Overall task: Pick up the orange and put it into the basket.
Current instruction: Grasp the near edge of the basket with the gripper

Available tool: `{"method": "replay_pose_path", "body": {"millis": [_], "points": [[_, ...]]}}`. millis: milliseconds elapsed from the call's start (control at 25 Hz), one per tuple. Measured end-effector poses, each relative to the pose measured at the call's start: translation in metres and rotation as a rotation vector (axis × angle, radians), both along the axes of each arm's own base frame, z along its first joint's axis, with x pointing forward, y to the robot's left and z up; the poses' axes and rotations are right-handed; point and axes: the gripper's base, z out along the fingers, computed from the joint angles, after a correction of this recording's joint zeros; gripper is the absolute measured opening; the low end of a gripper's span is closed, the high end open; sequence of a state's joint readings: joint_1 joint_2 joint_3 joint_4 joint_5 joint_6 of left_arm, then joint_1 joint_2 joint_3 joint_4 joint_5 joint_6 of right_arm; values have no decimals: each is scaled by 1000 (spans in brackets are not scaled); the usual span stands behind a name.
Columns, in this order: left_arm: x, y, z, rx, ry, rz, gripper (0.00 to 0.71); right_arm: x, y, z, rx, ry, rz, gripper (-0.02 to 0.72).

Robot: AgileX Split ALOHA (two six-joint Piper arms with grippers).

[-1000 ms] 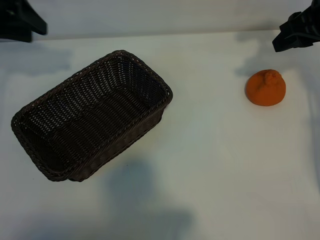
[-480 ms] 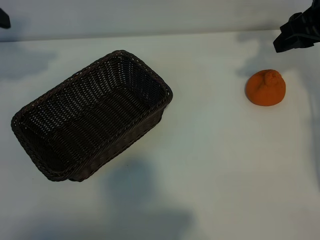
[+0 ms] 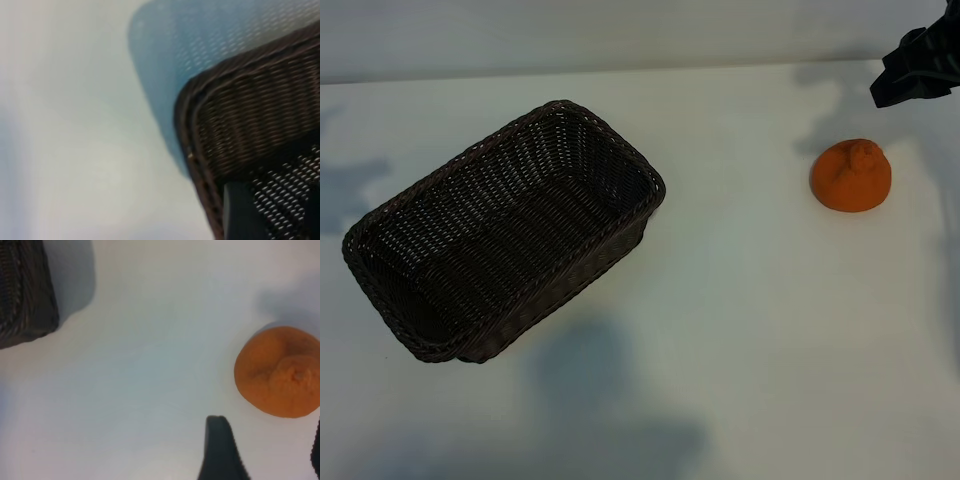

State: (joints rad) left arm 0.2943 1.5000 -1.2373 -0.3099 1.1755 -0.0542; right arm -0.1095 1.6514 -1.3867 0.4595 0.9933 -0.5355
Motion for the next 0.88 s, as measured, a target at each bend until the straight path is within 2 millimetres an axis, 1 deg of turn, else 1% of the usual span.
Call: {"method": "replay_pose_path", "body": {"millis": [120,360,480,600,640,800,880], "points": [[-3,1,-6,-4,18,-7,365,0,0,0,-5,1,1,433],[-3,1,-6,-3,17,-18,365,0,0,0,-4,2,0,433],[-5,4,-7,41,29,-29,369,0,0,0,-4,2,1,433],[-6,9,-8,93,50,-23,406,0,0,0,-4,2,1,433],[-6,9,-8,98,52,-21,430,0,0,0,-4,2,1,433],[-6,8,-8,83,49,-11,493,0,0,0,-4,2,1,433],[-6,7,-8,67,45,-7,502,0,0,0,-4,2,1,433]]}}
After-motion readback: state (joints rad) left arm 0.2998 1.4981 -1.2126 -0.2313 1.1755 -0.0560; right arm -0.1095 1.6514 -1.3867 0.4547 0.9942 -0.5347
